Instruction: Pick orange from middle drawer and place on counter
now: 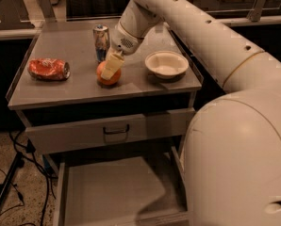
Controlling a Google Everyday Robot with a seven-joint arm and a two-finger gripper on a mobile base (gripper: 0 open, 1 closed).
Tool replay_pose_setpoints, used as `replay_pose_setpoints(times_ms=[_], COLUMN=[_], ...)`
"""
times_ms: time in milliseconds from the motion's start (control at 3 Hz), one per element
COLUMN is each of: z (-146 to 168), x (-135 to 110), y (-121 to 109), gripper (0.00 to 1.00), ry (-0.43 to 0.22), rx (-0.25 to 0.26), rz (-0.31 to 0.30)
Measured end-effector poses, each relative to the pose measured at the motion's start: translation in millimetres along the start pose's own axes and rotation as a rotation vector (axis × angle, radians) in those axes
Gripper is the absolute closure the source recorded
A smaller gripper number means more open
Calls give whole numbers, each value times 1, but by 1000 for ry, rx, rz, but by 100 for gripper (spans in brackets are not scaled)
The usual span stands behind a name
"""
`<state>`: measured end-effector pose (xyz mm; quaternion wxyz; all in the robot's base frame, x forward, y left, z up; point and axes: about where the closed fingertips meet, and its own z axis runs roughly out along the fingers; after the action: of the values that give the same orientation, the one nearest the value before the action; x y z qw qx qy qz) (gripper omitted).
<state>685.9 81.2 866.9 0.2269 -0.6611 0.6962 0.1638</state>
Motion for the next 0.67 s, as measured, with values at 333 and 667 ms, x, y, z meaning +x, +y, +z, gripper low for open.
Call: replay_pose_setpoints(times_ms=[333, 667], z=[0, 0], x=[0, 0], y=[0, 0], gripper=[35, 11], ry=[0, 0], rx=[0, 0], rz=[0, 0])
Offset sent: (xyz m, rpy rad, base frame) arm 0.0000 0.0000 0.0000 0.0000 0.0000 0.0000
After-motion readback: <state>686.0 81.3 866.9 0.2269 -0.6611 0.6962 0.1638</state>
